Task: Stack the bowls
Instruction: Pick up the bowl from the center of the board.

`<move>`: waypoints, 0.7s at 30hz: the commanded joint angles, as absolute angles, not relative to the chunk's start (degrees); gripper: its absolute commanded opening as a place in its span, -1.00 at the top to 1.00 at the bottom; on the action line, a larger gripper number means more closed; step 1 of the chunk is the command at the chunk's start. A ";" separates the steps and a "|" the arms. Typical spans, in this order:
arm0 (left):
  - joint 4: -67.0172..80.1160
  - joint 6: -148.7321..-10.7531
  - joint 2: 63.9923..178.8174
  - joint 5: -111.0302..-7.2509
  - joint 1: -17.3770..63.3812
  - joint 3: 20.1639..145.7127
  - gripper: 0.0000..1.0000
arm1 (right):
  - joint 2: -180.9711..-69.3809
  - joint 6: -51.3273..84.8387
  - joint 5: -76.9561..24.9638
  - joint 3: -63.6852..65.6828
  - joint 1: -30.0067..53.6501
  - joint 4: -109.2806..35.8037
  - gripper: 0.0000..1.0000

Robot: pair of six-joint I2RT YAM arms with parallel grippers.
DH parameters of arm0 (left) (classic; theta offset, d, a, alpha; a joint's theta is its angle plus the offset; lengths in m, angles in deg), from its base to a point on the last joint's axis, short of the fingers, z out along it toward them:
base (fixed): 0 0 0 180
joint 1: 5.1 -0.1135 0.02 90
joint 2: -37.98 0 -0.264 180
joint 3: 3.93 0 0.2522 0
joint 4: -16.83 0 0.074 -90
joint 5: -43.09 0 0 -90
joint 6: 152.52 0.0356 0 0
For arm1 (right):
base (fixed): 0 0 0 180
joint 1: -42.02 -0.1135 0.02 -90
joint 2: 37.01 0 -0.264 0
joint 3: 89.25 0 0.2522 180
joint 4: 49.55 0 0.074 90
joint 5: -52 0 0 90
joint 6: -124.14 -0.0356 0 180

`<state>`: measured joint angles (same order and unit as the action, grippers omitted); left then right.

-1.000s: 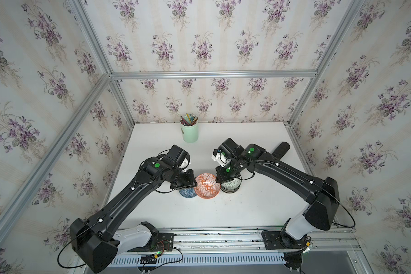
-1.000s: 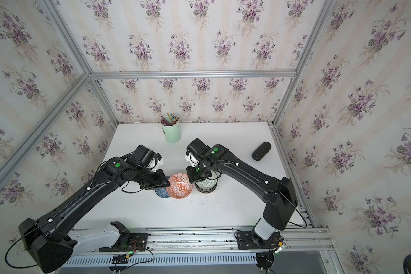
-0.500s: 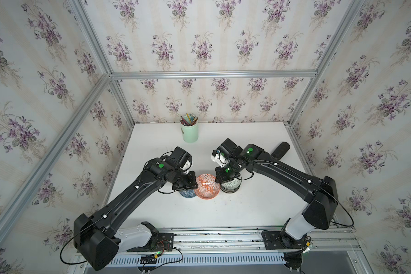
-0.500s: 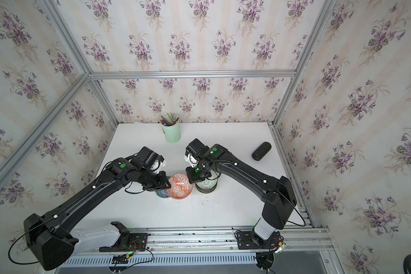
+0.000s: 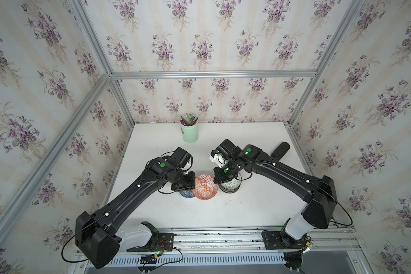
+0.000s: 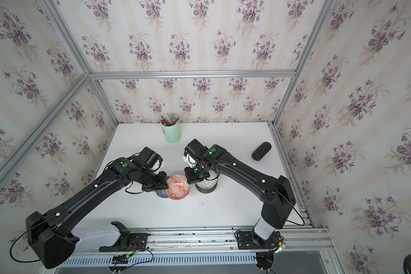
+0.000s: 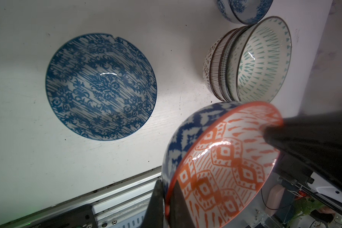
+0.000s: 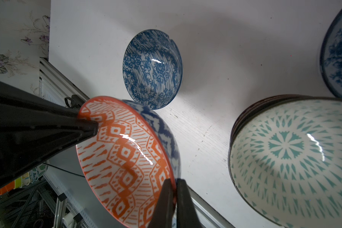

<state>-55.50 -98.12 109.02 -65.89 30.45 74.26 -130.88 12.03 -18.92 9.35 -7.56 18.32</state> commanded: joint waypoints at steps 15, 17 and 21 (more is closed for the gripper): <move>-59.20 -96.13 107.35 -61.35 29.13 74.47 1.00 | -127.95 15.06 -28.70 16.44 -5.26 17.07 -0.23; -59.56 -96.10 107.23 -61.18 28.66 74.26 1.00 | -127.04 14.78 -30.24 16.55 -3.99 16.65 -0.24; -60.16 -95.68 106.90 -60.71 27.64 74.08 1.00 | -124.98 14.70 -32.41 15.72 -1.41 16.13 -0.23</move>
